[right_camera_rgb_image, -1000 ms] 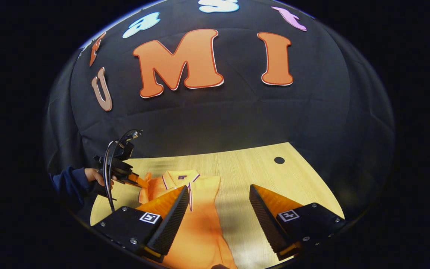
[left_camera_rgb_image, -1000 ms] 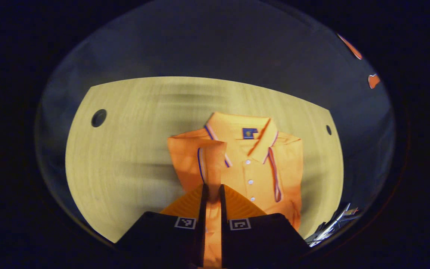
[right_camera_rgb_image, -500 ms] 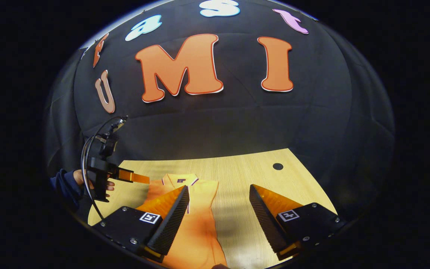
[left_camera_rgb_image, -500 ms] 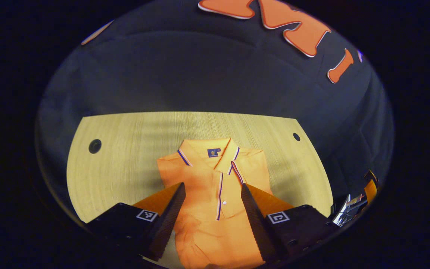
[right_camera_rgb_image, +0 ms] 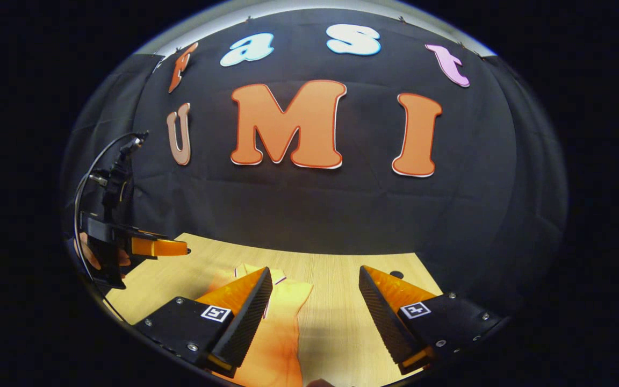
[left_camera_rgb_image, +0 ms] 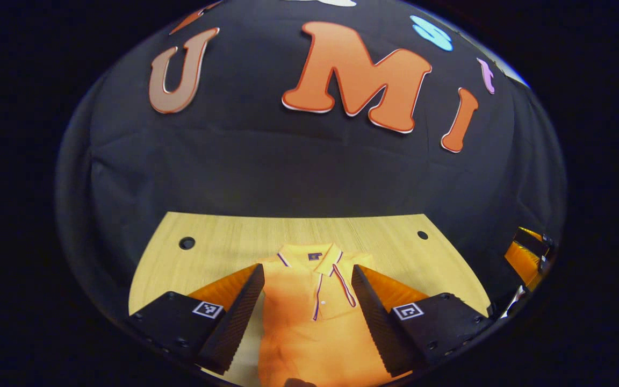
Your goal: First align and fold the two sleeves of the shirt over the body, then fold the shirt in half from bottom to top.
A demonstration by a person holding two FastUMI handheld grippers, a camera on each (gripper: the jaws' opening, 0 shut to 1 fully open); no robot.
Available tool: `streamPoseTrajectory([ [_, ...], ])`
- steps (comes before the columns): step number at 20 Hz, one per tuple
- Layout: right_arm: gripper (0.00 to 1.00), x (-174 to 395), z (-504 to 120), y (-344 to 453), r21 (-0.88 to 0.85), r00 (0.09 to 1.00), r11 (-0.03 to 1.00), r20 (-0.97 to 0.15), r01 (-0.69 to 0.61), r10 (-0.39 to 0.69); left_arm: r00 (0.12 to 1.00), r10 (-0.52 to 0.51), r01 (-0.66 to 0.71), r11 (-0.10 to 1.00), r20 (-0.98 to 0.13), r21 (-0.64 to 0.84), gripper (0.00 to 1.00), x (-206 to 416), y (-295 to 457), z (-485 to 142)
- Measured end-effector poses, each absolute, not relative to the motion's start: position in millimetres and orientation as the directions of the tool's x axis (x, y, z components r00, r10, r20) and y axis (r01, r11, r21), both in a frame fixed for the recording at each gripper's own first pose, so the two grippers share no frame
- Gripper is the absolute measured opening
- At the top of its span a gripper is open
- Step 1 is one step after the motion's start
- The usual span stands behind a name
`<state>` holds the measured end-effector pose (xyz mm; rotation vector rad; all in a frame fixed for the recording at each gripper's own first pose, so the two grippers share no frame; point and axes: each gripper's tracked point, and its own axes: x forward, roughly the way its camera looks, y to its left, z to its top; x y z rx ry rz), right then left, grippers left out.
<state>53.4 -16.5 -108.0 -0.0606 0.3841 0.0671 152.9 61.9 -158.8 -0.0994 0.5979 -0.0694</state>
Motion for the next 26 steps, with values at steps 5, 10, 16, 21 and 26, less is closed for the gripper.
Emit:
streamPoseTrajectory([
  [5,0.99,29,-105,-7,-0.031,0.938,0.992,-0.33,-0.123,0.106,0.916,0.016,-0.056,0.994,-0.4,-0.088,0.98,104,65,-116],
  [10,0.99,12,-108,-10,-0.03,0.948,0.989,-0.291,-0.147,0.132,0.97,0.131,-0.142,0.989,-0.206,-0.039,0.98,53,67,-69],
  [16,0.99,-22,-137,-8,-0.011,0.927,0.983,-0.335,-0.182,0.168,0.973,0.204,-0.203,0.979,-0.11,0.018,0.98,-9,72,-64],
  [21,0.99,-52,-180,-9,-0.009,0.872,0.977,-0.453,-0.213,0.186,0.951,0.221,-0.202,0.974,-0.218,0.104,0.98,-56,69,-113],
  [26,0.99,-99,-223,-11,0.019,0.785,0.97,-0.585,-0.241,0.206,0.898,0.222,-0.205,0.975,-0.38,0.086,0.96,-94,73,-169],
])
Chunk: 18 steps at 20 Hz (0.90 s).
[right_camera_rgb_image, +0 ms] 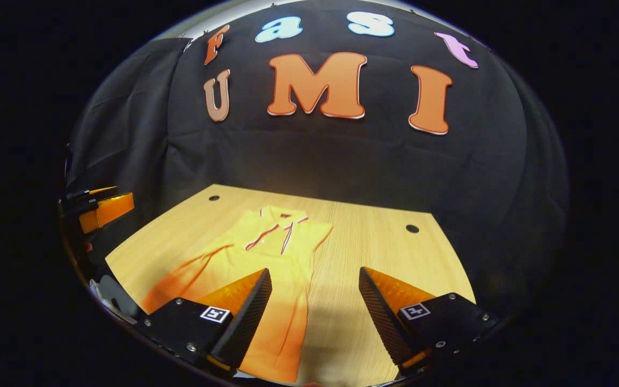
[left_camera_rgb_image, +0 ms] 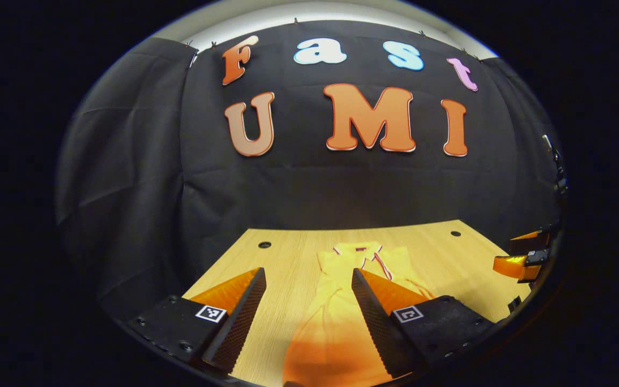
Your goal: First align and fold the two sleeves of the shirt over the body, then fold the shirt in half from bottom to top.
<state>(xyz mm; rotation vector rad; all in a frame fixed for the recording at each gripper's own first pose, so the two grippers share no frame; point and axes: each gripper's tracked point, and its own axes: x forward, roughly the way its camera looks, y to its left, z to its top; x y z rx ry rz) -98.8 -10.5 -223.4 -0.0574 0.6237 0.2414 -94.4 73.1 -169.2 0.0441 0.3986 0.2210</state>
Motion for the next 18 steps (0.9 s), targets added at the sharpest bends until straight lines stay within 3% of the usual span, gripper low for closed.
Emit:
streamPoseTrajectory([
  [5,0.99,-138,-275,13,0.076,0.628,0.95,-0.734,-0.302,0.259,0.788,0.19,-0.186,0.98,-0.586,0.068,0.97,-128,70,-240],
  [9,0.99,-174,-317,14,0.148,0.491,0.946,-0.826,-0.288,0.279,0.62,0.149,-0.192,0.981,-0.77,0.035,0.97,-162,71,-301],
  [18,0.99,-234,-382,13,0.186,0.288,0.95,-0.923,-0.249,0.256,0.347,0.028,-0.246,0.967,-0.937,-0.062,0.99,-190,58,-309],
])
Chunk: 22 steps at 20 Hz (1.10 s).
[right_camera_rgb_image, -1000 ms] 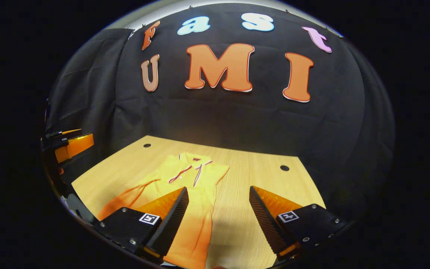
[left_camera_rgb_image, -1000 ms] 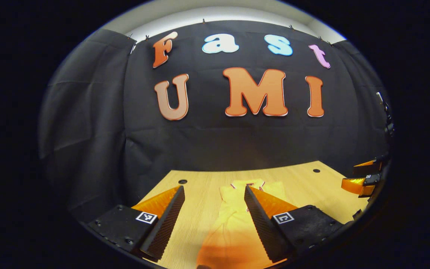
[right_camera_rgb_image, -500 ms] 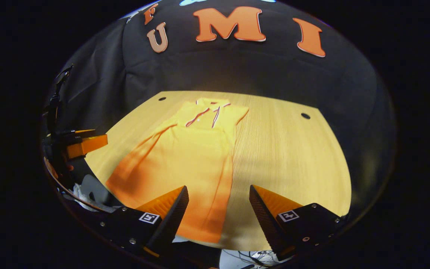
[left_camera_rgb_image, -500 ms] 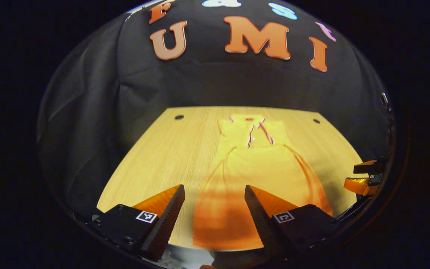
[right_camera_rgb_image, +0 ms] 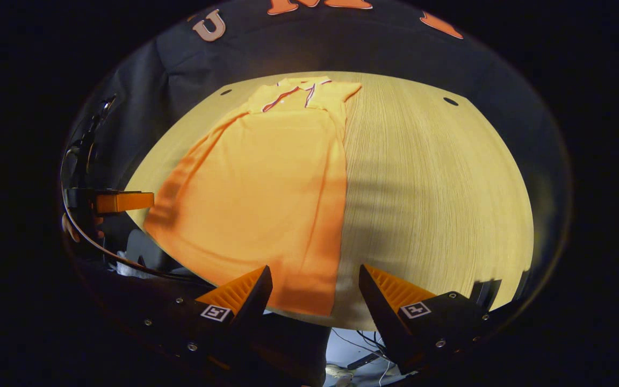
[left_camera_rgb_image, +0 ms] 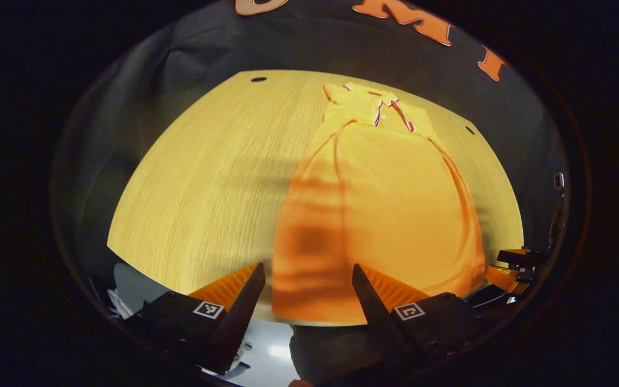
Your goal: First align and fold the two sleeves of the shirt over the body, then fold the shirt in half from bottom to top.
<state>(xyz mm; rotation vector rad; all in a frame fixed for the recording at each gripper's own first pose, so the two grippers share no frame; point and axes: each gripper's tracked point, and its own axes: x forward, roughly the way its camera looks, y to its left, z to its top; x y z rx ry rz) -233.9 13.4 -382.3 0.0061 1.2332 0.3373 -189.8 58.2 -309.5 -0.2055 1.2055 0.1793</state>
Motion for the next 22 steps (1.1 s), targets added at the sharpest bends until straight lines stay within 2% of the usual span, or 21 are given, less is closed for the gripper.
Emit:
streamPoseTrajectory([
  [6,0.98,-249,-396,18,0.162,0.229,0.952,-0.947,-0.261,0.224,0.229,0.037,-0.225,0.974,-0.973,-0.016,0.99,-191,53,-282],
  [8,0.98,-253,-399,18,0.165,0.21,0.954,-0.953,-0.25,0.22,0.218,0.055,-0.212,0.977,-0.974,0.007,0.98,-176,54,-261],
  [9,0.98,-255,-401,16,0.168,0.197,0.955,-0.956,-0.245,0.219,0.206,0.055,-0.203,0.979,-0.977,0.012,0.97,-196,48,-284],
  [13,0.96,-256,-404,17,0.168,0.159,0.962,-0.966,-0.216,0.204,0.182,0.052,-0.184,0.983,-0.982,0.018,0.99,-171,44,-270],
  [18,0.9,-269,-406,31,0.133,0.053,0.936,-0.986,-0.326,0.159,0.123,0.045,-0.18,0.983,-0.991,0.022,0.99,-169,30,-273],
  [20,0.83,-269,-406,32,0.104,0.038,0.931,-0.991,-0.351,0.125,0.103,0.039,-0.175,0.984,-0.994,0.021,0.98,-168,31,-274],
  [21,0.76,-266,-407,32,0.098,0.033,0.933,-0.993,-0.345,0.116,0.091,0.035,-0.173,0.985,-0.995,0.019,0.98,-167,31,-274],
  [22,0.66,-263,-408,29,0.091,0.037,0.943,-0.993,-0.322,0.108,0.083,0.031,-0.16,0.987,-0.996,0.017,0.93,-168,29,-274],
])
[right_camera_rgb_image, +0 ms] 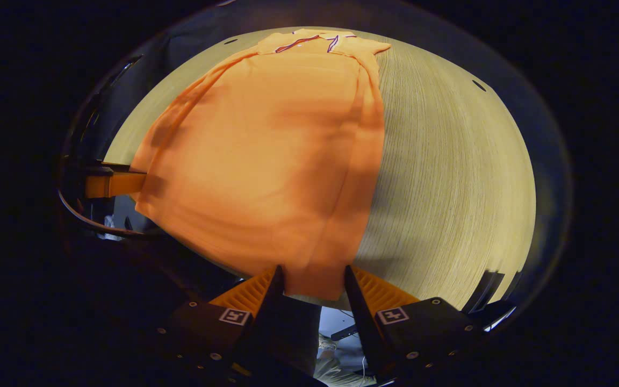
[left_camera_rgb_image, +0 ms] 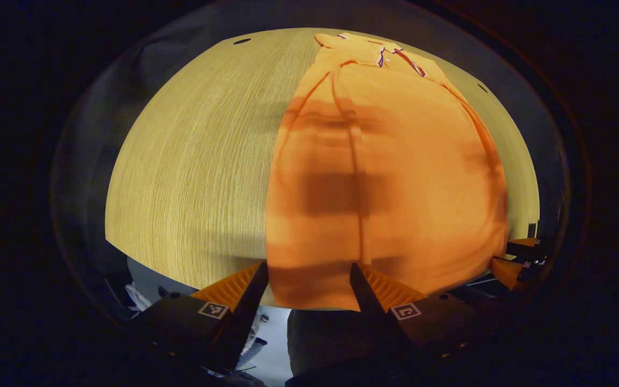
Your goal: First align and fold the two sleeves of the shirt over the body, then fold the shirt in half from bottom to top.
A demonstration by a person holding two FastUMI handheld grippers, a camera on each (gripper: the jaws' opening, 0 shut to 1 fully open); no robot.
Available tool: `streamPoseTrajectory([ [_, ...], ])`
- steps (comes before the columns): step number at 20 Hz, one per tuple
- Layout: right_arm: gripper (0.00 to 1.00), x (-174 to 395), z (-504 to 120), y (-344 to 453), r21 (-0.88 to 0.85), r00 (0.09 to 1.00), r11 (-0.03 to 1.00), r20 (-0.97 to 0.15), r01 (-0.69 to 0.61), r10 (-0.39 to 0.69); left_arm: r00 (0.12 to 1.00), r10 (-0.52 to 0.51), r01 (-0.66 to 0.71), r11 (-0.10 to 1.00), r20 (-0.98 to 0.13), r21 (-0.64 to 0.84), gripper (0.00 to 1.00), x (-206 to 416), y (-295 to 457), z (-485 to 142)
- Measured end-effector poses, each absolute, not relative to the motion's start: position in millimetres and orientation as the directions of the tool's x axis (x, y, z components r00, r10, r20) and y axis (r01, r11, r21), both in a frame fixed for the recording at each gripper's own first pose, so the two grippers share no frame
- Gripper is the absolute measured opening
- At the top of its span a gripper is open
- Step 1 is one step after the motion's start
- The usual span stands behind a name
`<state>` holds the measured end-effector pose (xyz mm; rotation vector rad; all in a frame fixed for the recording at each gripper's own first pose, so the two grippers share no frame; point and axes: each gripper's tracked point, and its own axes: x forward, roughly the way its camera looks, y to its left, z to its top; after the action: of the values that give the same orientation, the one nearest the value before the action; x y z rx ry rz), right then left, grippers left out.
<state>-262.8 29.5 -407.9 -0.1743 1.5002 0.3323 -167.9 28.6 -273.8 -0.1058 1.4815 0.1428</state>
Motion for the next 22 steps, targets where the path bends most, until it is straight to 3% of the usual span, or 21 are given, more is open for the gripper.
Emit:
streamPoseTrajectory([
  [1,0.52,-257,-408,29,0.093,0.048,0.956,-0.993,-0.278,0.111,0.08,0.022,-0.139,0.99,-0.997,0.01,0.87,-166,26,-273],
  [2,0.42,-252,-409,33,0.125,0.053,0.967,-0.989,-0.221,0.14,0.074,0.013,-0.114,0.993,-0.997,0.004,0.66,-164,24,-274],
  [3,0.19,-254,-408,43,0.199,0.032,0.964,-0.978,-0.174,0.208,0.072,-0.004,-0.081,0.997,-0.997,-0.01,0.45,-162,21,-275],
  [5,0.19,-259,-405,51,0.261,0.002,0.957,-0.965,-0.124,0.263,0.063,-0.029,-0.049,0.998,-0.998,-0.032,0.07,-162,21,-273],
  [6,0.18,-253,-404,48,0.256,0.02,0.96,-0.965,-0.114,0.26,0.064,-0.059,-0.049,0.997,-0.996,-0.063,0.07,-161,19,-271],
  [7,0.05,-245,-400,49,0.251,0.044,0.966,-0.966,-0.069,0.254,0.077,-0.1,-0.065,0.992,-0.992,-0.105,0.07,-160,14,-269],
  [10,0.05,-242,-398,60,0.304,0.04,0.952,-0.951,-0.039,0.306,0.116,-0.157,-0.103,0.98,-0.981,-0.169,0.07,-148,16,-260],
  [12,0.05,-227,-391,56,0.295,0.069,0.954,-0.952,-0.055,0.298,0.109,-0.192,-0.106,0.973,-0.975,-0.203,0.01,-141,18,-255],
  [22,0.05,-156,-360,58,0.308,0.163,0.95,-0.936,-0.046,0.312,0.206,-0.236,-0.059,0.966,-0.95,-0.252,0.01,-65,17,-208],
])
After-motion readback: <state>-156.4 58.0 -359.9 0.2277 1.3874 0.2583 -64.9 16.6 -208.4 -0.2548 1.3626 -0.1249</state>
